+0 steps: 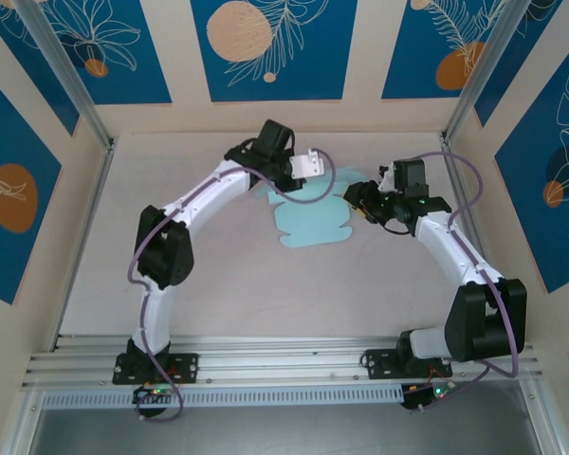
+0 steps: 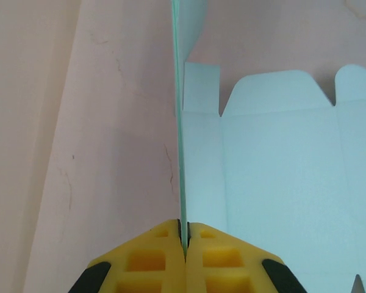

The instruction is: Fold the paper box

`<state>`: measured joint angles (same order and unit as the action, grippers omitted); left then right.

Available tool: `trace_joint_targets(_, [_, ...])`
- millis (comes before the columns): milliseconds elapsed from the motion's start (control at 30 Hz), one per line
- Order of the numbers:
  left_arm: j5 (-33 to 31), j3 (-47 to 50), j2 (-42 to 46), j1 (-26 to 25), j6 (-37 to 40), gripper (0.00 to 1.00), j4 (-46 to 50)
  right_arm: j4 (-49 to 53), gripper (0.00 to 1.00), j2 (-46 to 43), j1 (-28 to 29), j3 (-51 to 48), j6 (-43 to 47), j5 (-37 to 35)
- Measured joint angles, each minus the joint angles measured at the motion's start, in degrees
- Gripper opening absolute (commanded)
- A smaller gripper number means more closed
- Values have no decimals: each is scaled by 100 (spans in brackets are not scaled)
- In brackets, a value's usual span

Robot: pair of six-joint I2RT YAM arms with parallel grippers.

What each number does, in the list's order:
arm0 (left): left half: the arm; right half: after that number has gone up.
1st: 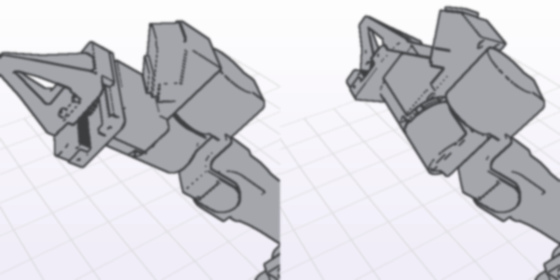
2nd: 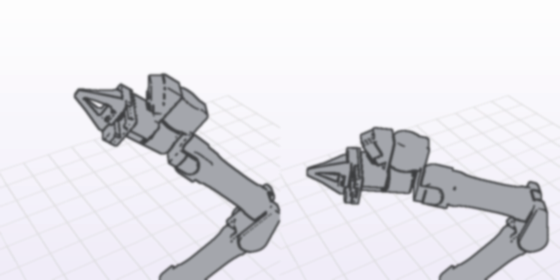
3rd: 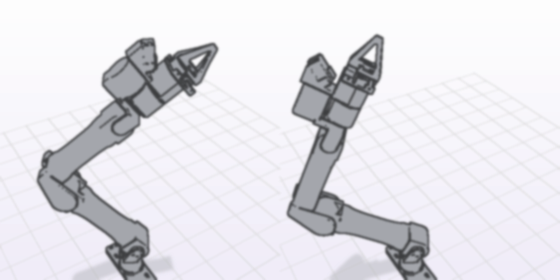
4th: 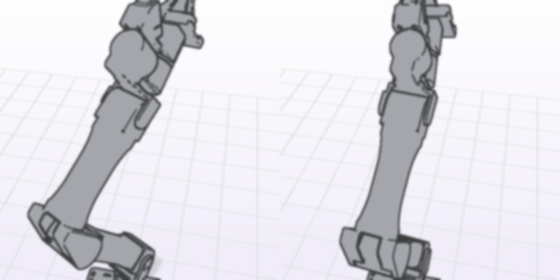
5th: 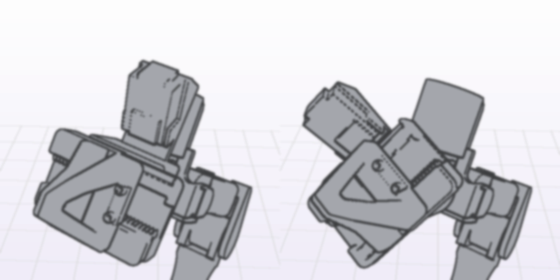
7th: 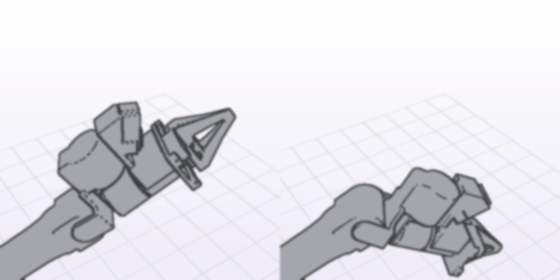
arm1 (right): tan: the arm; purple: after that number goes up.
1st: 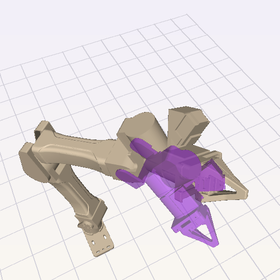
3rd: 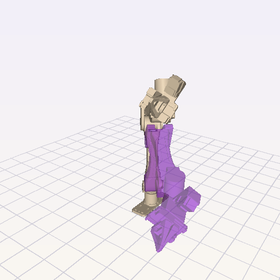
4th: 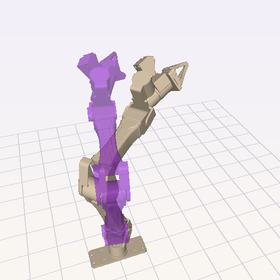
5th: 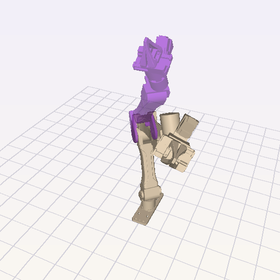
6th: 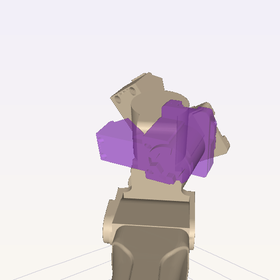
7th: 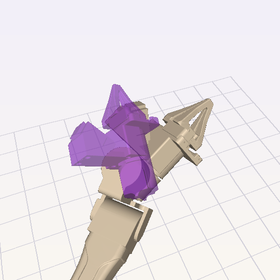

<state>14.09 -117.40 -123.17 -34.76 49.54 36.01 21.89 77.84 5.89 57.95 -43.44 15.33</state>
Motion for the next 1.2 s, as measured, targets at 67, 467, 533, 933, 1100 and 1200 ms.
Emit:
trace_joint_targets(67, [247, -669, -404, 98, -7, 0, 535, 116, 46, 63, -57, 0, 127, -35])
trace_joint_targets(467, [435, -1064, -981, 175, -61, 0, 1158, 251, 49, 1655, -238, 1633, 267, -42])
trace_joint_targets(533, [433, -1064, -999, 175, -59, 0, 1156, 278, 49, 1978, -236, 2079, 308, -83])
trace_joint_targets(933, [105, -1119, -1141, 177, -57, 0, 739, 448, 53, 3565, -225, 3958, 667, 59])
trace_joint_targets(1100, [-155, -1150, -1235, 177, -57, 0, 404, 476, 52, 3869, -186, 3987, 664, 225])
trace_joint_targets(1200, [-306, -1099, -1257, 177, -55, 0, 229, 470, 52, 3901, -173, 3987, 664, 240])
